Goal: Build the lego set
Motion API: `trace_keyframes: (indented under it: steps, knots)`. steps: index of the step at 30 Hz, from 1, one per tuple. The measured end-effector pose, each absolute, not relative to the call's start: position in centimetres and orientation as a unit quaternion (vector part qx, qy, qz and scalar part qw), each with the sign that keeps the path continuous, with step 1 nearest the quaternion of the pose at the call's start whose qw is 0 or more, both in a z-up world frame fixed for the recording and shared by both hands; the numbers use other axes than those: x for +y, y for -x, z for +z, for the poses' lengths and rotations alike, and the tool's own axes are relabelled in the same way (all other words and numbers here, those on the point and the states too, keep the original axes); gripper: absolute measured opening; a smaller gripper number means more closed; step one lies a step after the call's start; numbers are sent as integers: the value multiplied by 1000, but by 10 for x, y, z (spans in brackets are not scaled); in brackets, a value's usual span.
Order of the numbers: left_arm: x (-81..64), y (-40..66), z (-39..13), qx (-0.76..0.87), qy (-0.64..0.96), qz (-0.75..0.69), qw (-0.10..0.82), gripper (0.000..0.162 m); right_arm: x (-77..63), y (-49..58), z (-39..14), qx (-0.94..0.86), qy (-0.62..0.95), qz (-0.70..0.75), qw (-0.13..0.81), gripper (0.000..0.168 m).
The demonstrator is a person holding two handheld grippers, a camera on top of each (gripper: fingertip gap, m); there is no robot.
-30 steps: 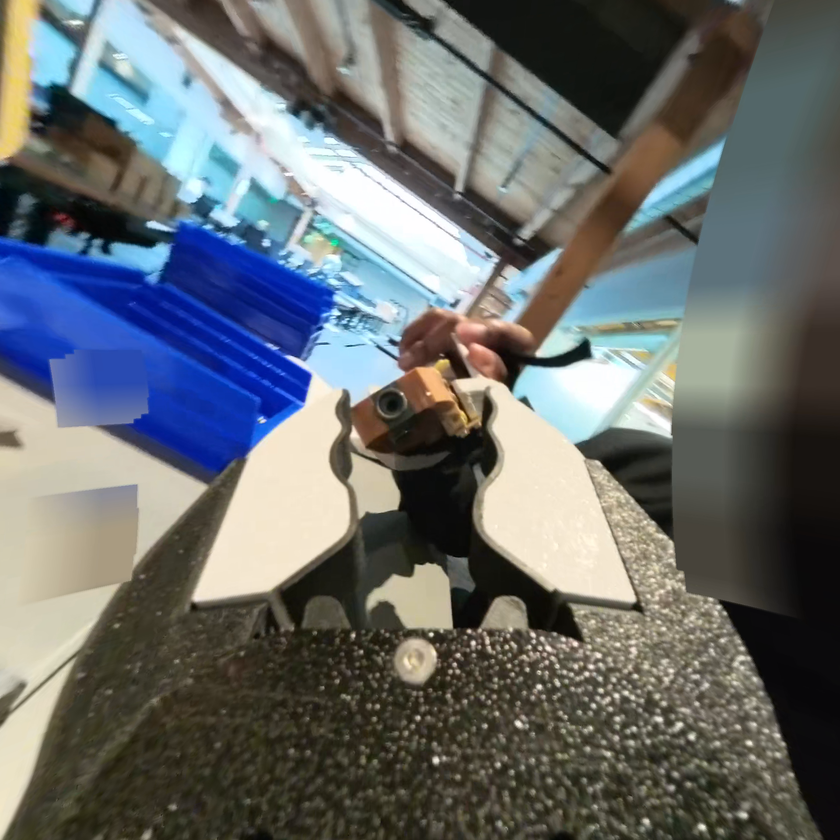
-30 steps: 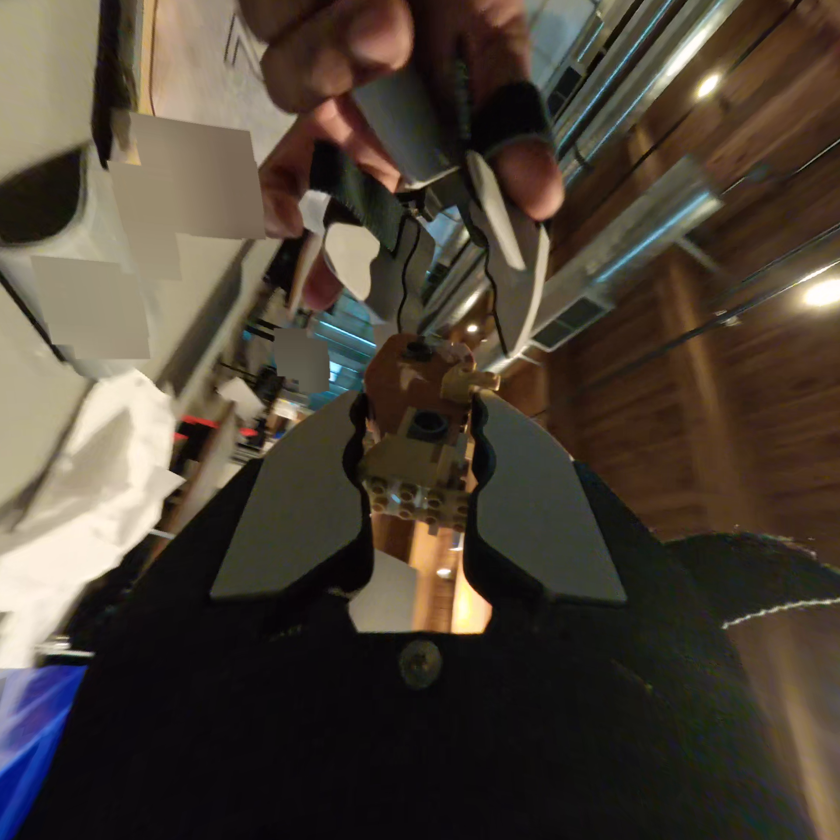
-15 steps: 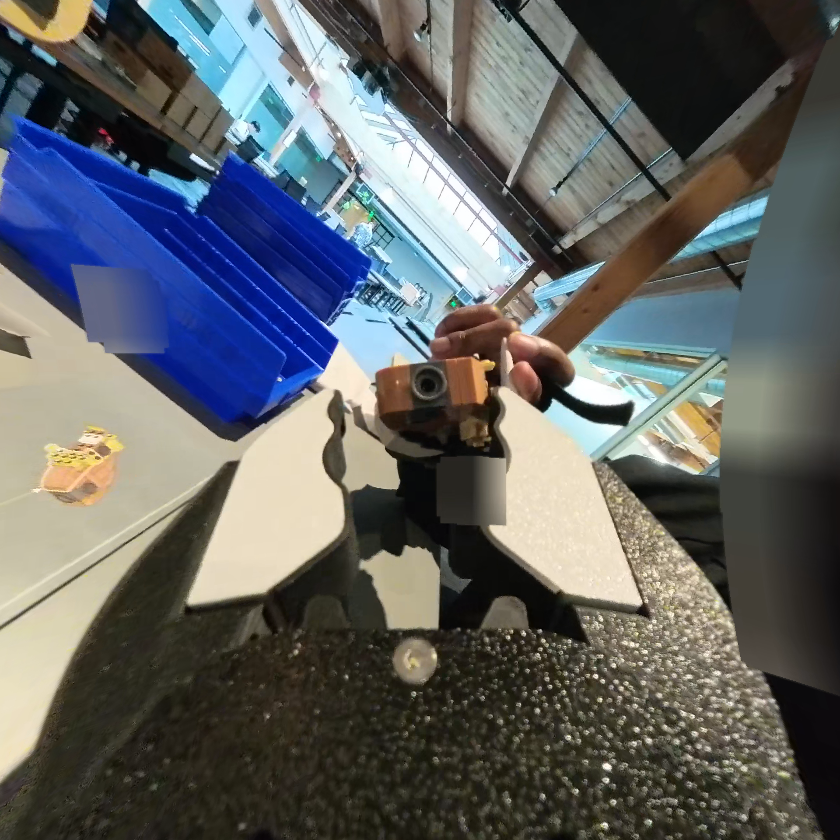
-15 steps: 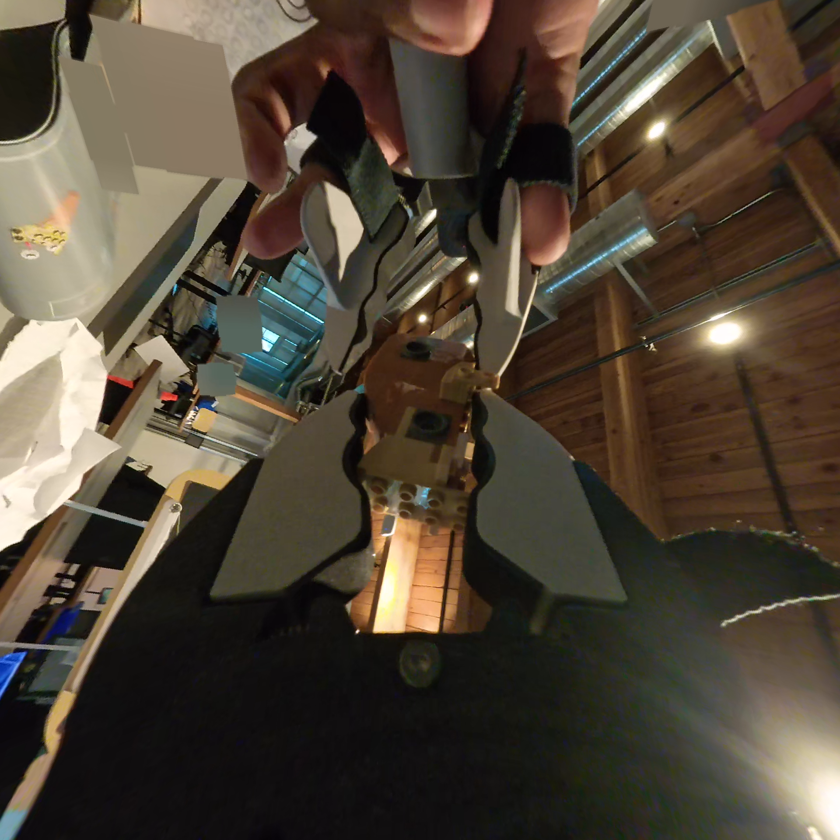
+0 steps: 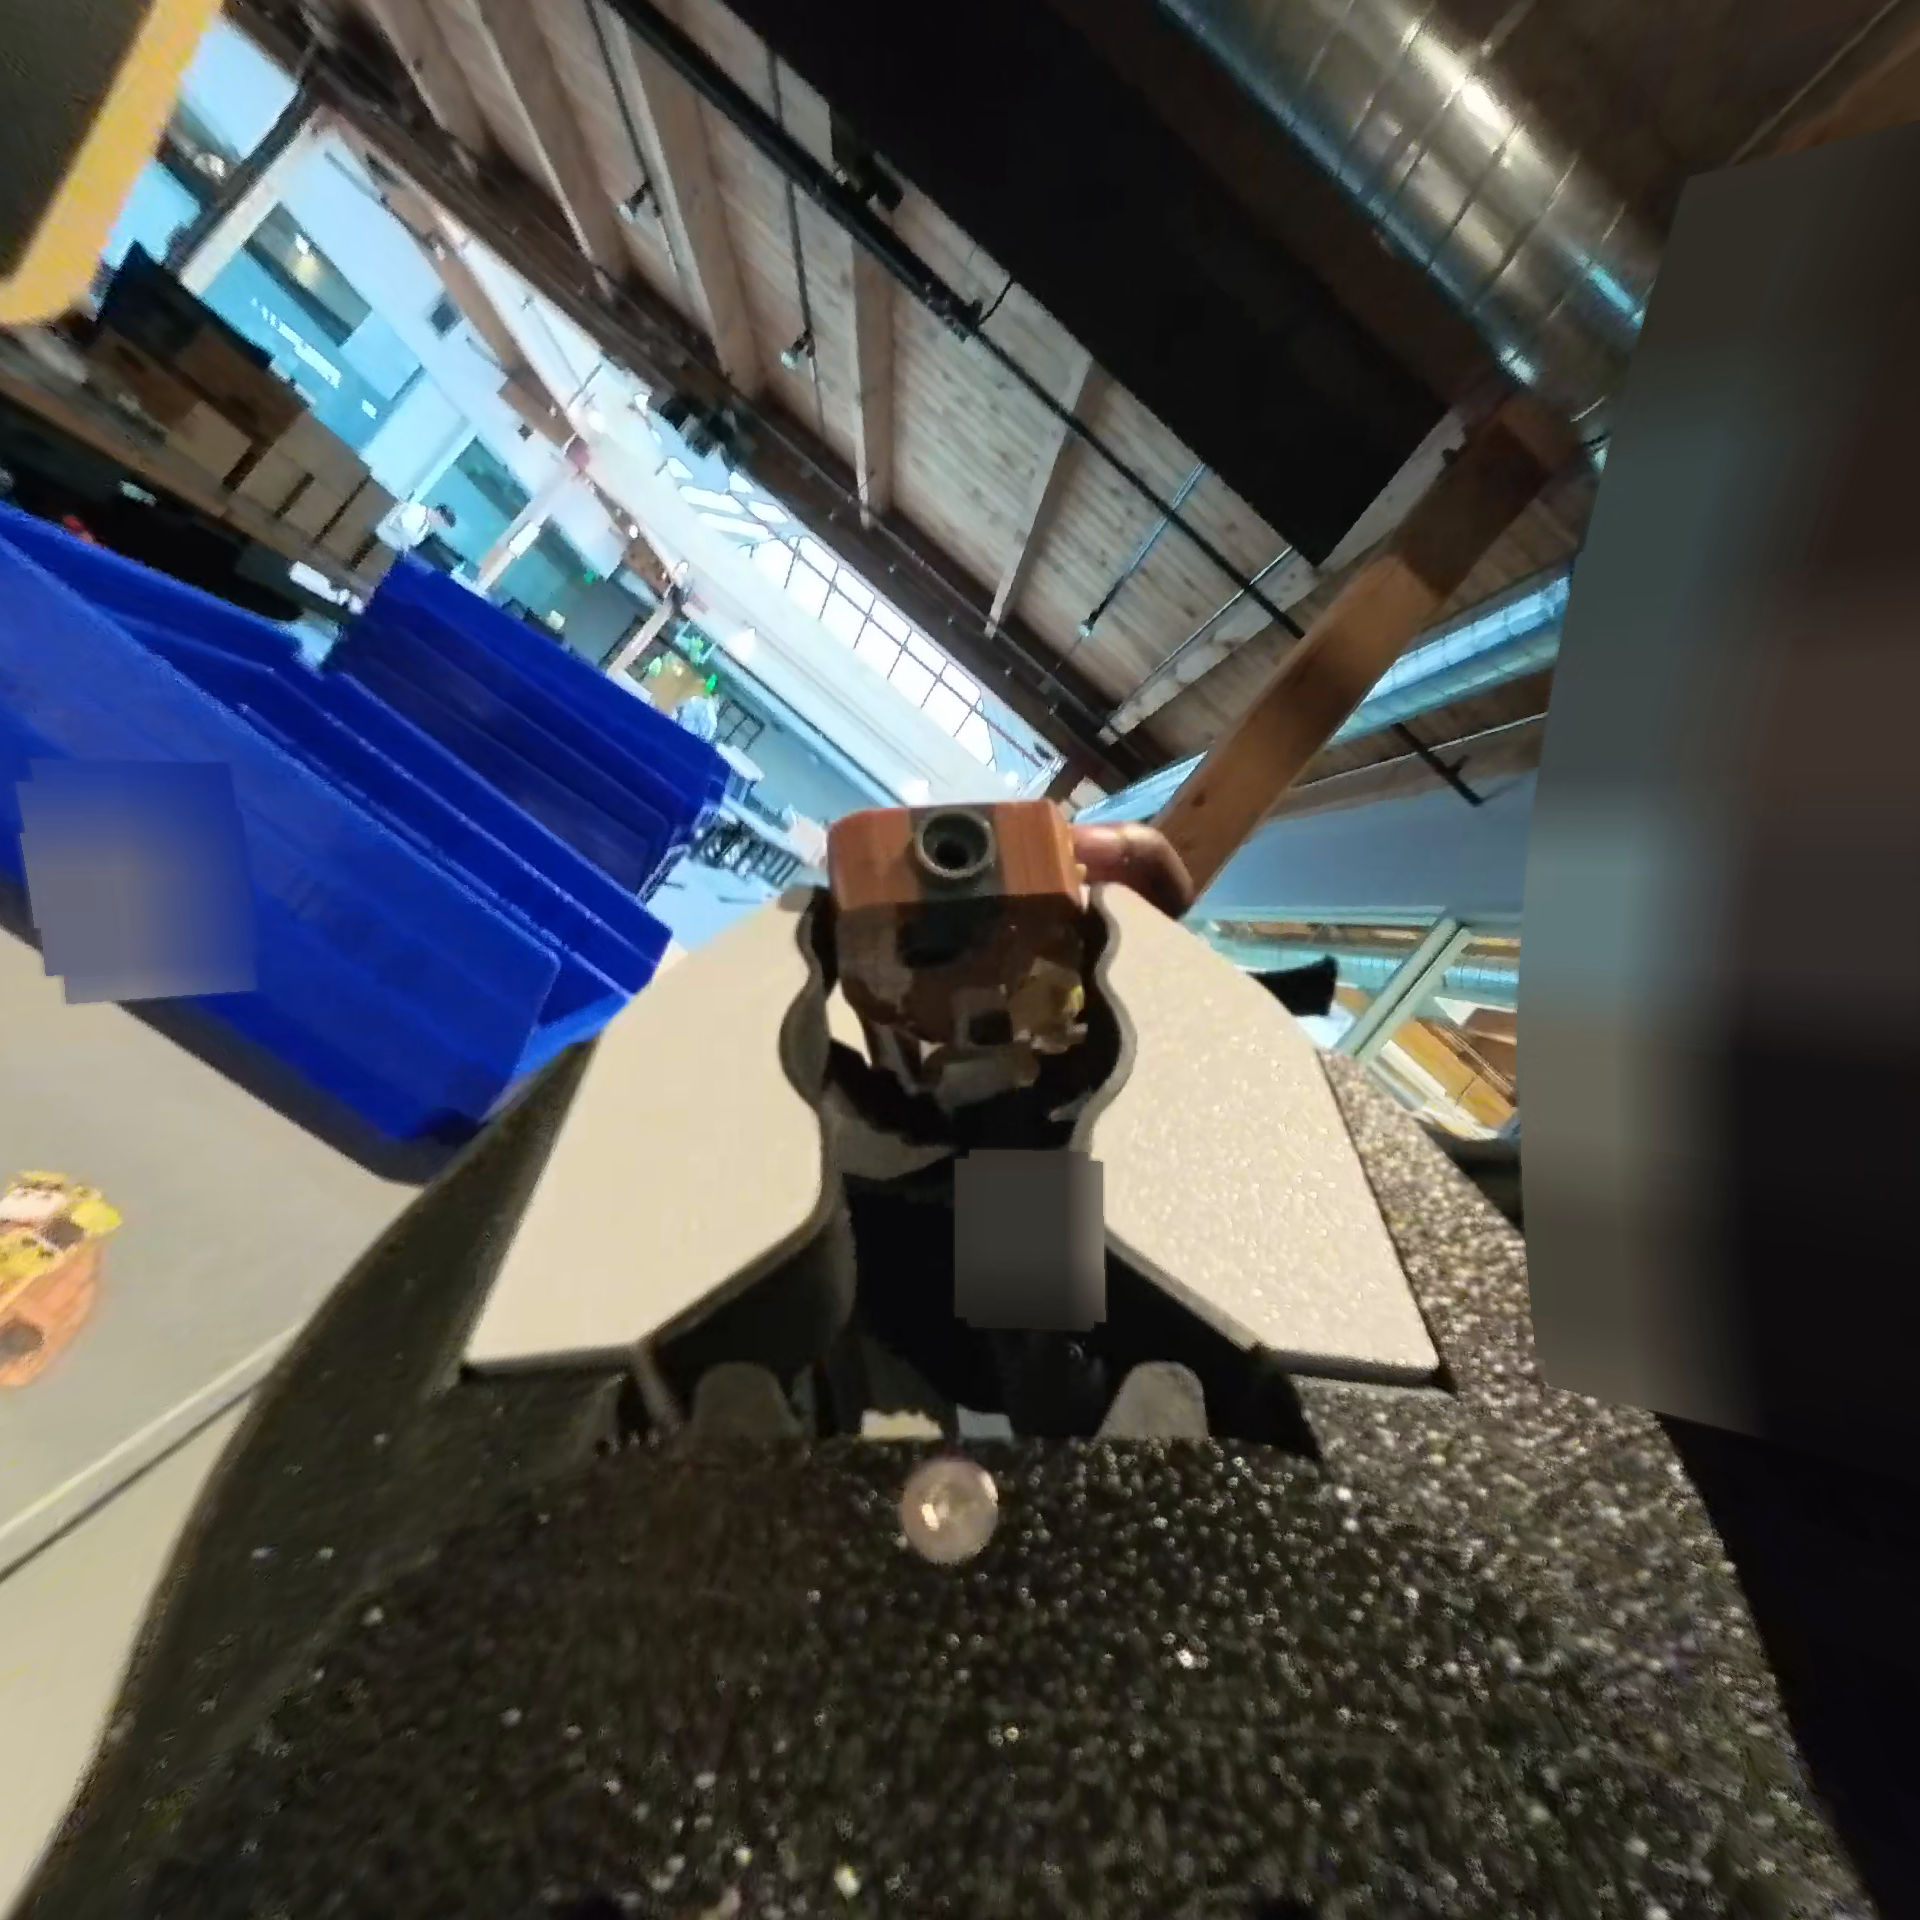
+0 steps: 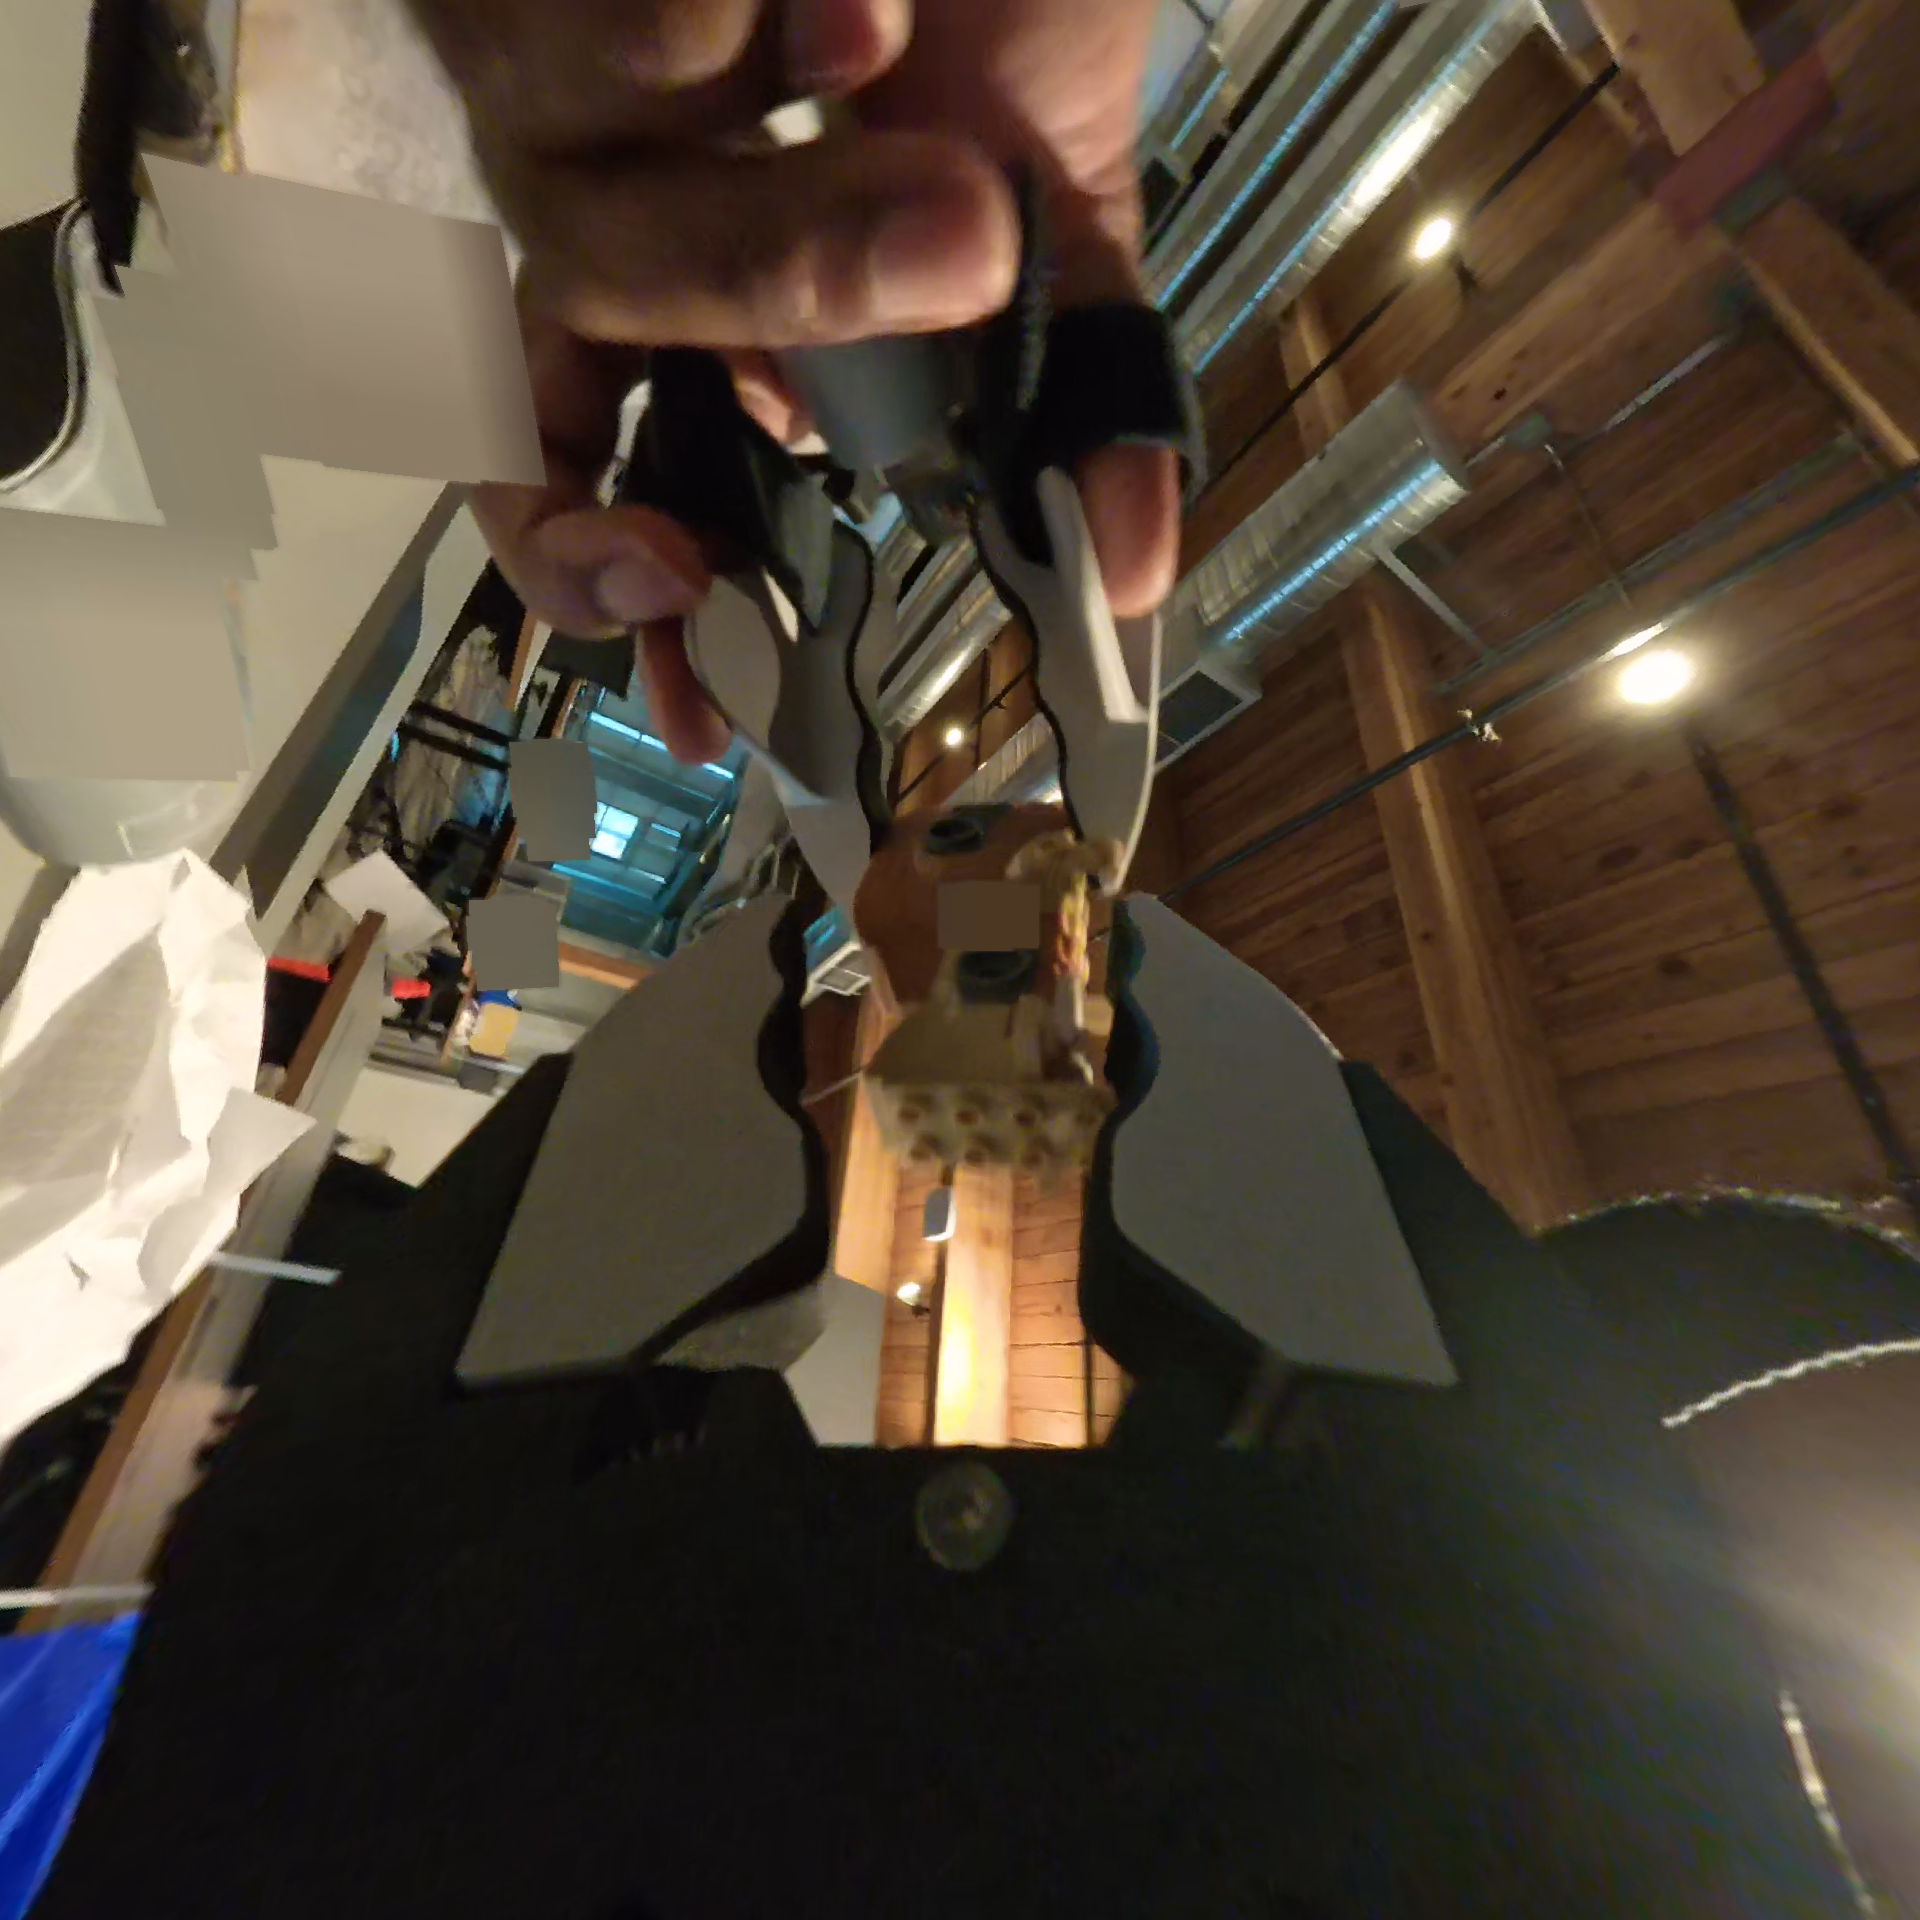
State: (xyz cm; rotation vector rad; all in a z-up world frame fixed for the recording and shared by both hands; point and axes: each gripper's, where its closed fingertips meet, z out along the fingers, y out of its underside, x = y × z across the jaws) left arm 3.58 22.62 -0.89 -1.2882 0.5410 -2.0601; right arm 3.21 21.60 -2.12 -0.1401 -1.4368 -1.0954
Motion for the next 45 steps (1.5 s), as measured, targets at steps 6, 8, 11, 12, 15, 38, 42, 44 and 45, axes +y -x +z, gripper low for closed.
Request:
trace_keyframes:
  steps: [6, 8, 11, 12, 15, 38, 42, 44, 45]
  knots:
    - [228, -9, 15, 255, 413, -733, 477, 44, 213, -39, -13, -638, 149, -361, 664, 60]
    - [221, 0, 25, 289, 380, -692, 541, 44, 208, -39, -8, -644, 195, -293, 679, 60]
    - [207, 9, 33, 356, 328, -577, 658, 44, 193, -34, 0, -649, 271, -150, 695, 62]
    - [200, 11, 35, 378, 304, -535, 692, 44, 188, -33, 2, -650, 293, -105, 693, 62]
    - [176, 16, 35, 429, 224, -454, 748, 45, 181, -28, 5, -641, 370, 5, 672, 67]
    - [136, -1, 13, 514, 139, -426, 732, 45, 150, -6, 2, -642, 433, 145, 616, 57]
    - [139, 0, 18, 496, 152, -451, 726, 45, 151, -4, 0, -634, 446, 168, 608, 54]
    - [143, 3, 23, 472, 164, -480, 721, 45, 154, -4, 3, -619, 459, 185, 611, 53]
    - [148, 4, 27, 454, 173, -496, 720, 45, 155, -4, 6, -608, 466, 199, 611, 52]
